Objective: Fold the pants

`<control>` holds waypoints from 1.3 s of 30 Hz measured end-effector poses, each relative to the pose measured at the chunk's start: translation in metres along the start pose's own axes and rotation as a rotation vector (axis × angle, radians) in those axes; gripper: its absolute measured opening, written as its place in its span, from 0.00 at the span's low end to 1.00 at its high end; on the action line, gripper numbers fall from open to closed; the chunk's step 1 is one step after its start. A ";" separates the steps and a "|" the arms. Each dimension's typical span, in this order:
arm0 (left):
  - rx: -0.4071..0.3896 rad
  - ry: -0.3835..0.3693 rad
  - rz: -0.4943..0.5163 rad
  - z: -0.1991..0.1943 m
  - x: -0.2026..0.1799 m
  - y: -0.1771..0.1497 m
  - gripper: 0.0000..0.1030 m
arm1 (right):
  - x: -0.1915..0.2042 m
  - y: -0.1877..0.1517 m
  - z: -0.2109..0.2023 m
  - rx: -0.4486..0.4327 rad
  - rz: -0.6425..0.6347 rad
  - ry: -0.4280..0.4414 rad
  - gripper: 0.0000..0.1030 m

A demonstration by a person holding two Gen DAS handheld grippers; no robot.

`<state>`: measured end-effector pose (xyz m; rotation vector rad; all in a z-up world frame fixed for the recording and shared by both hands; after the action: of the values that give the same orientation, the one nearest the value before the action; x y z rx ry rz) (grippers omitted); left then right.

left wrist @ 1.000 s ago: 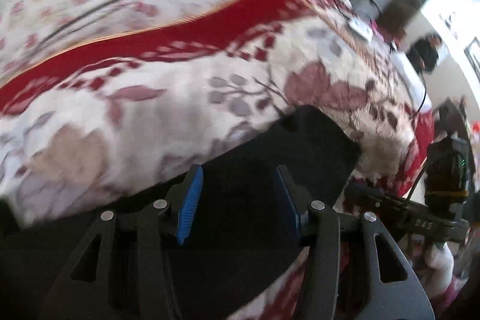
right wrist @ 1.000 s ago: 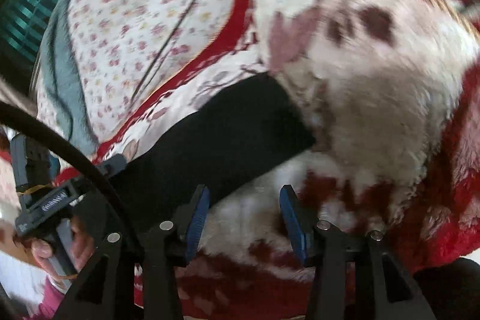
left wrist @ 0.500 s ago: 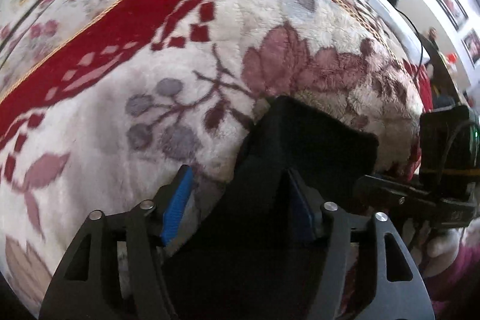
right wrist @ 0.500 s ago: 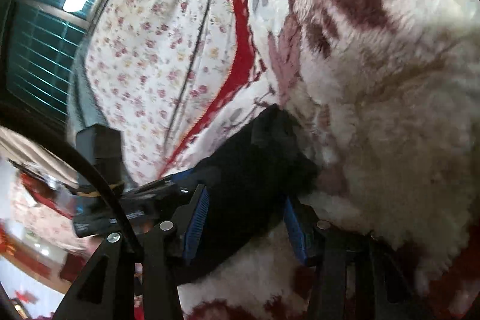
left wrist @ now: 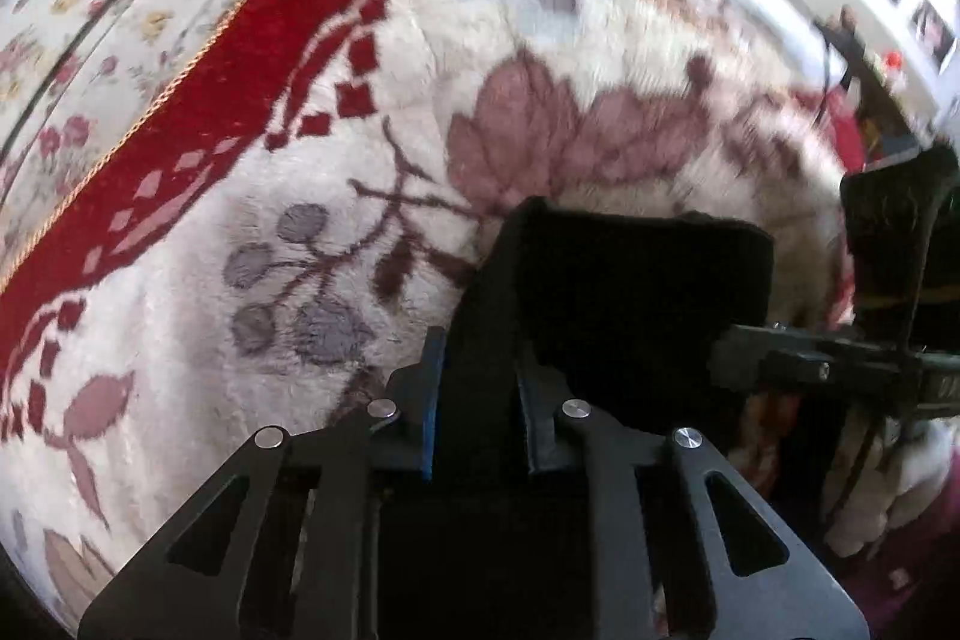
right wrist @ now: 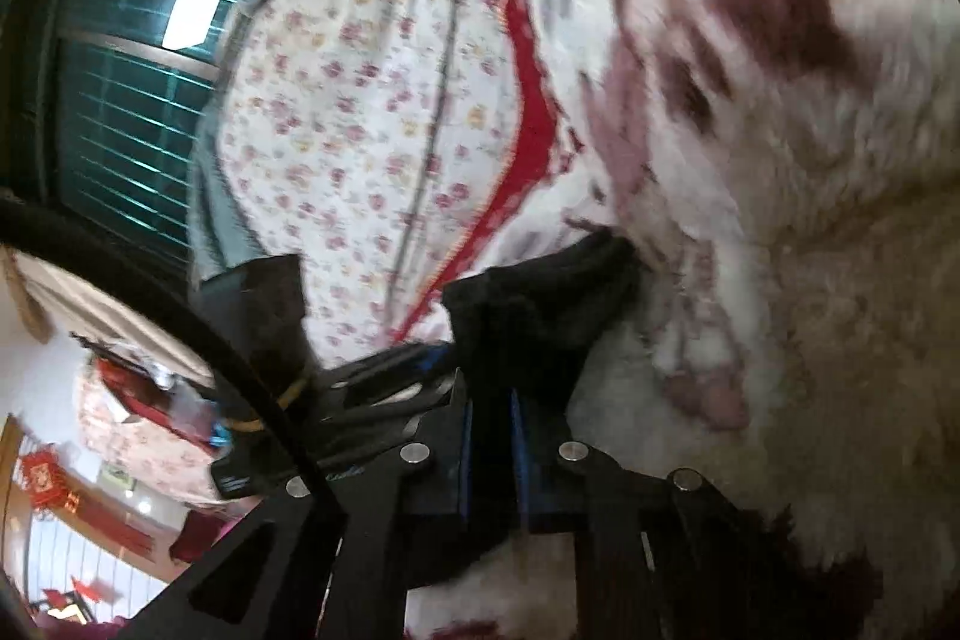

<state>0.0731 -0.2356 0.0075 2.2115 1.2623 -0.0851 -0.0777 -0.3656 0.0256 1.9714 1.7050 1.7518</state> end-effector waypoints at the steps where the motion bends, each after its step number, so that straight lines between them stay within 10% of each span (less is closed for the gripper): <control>1: -0.020 -0.021 -0.010 -0.009 0.000 0.000 0.17 | 0.008 0.002 -0.003 -0.005 -0.022 0.017 0.10; 15: -0.346 -0.006 -0.161 -0.189 0.039 -0.050 0.16 | 0.174 0.000 0.022 0.086 -0.349 0.284 0.10; 22: -0.412 0.173 -0.496 -0.236 0.136 -0.156 0.16 | 0.220 -0.070 0.107 0.334 -0.431 0.355 0.10; 27: -0.436 0.236 -0.703 -0.252 0.180 -0.217 0.16 | 0.198 -0.149 0.196 0.622 -0.391 0.234 0.13; 34: -0.454 0.322 -0.619 -0.260 0.147 -0.222 0.17 | 0.217 -0.111 0.152 0.549 -0.395 0.343 0.32; 39: -0.431 0.308 -0.554 -0.243 0.113 -0.214 0.39 | 0.199 -0.080 0.106 0.413 -0.438 0.237 0.34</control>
<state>-0.0912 0.0582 0.0741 1.5046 1.8361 0.2970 -0.1006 -0.1328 0.0763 1.3601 2.5110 1.6170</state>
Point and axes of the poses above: each gripper's, at about its wrist camera, not at the fingertips, and z roughly the way its jaws point, x to its left, y to its top, the point moved 2 cm from there along z, roughly the way its jaws point, and after that the axes turned 9 degrees about -z, right-handed, at the moved point
